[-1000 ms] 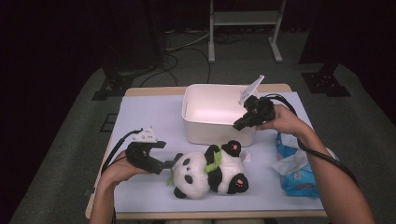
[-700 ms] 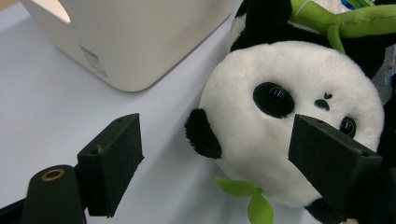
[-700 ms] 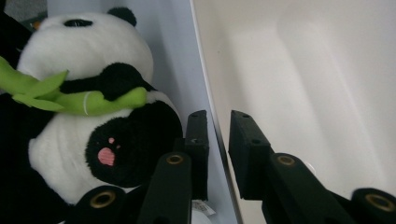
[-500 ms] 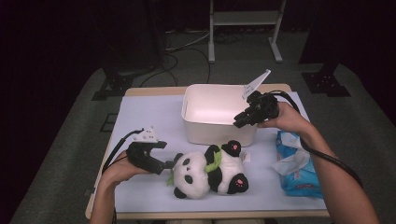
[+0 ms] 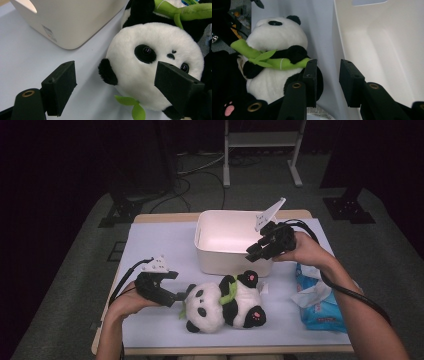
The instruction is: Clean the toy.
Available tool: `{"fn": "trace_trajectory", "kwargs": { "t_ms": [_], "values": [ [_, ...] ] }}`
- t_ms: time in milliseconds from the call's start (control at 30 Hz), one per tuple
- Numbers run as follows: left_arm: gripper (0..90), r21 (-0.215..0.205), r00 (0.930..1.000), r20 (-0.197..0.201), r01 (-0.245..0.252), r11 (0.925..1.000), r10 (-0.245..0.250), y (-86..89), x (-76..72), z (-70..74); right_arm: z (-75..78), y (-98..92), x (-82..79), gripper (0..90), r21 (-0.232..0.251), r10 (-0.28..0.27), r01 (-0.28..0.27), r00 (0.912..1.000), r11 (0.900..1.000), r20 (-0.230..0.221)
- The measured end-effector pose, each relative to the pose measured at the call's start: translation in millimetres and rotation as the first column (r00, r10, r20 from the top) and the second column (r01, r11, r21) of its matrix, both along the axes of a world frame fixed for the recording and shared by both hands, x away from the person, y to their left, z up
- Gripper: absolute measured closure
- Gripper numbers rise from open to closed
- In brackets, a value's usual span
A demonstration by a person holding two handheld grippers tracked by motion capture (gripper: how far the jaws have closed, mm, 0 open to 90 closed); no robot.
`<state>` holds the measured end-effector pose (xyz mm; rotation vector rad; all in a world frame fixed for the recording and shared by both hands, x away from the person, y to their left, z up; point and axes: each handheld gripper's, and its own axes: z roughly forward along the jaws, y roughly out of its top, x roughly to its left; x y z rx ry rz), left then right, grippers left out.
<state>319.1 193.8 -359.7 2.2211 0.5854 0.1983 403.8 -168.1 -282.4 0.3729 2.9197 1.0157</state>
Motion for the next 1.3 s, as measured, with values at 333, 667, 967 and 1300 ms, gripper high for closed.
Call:
{"fn": "trace_trajectory", "kwargs": {
  "t_ms": [333,667,967,1300],
  "values": [
    [16.7,0.001,1.0,-0.002,0.005,1.0,-0.005,0.3,2.0,-1.1,-9.4,25.4,20.8,65.2,-0.004,-0.011,0.011,0.9999,1.0,-0.008],
    [16.7,-0.015,1.0,-0.005,-0.001,0.9999,0.001,3.5,2.2,-0.6,-18.2,65.3,34.0,71.3,-0.042,0.027,-0.028,0.9994,0.999,-0.022],
    [16.6,-0.022,1.0,-0.009,-0.003,0.9998,0.003,4.9,1.2,0.3,-23.6,78.6,35.2,85.6,-0.084,0.03,-0.032,0.9994,0.996,-0.015],
    [16.6,-0.017,1.0,-0.008,-0.001,0.9998,0.0,4.1,1.6,-0.3,-23.8,74.9,28.1,85.6,-0.077,0.06,-0.061,0.9981,0.995,-0.015]
  ]
}}
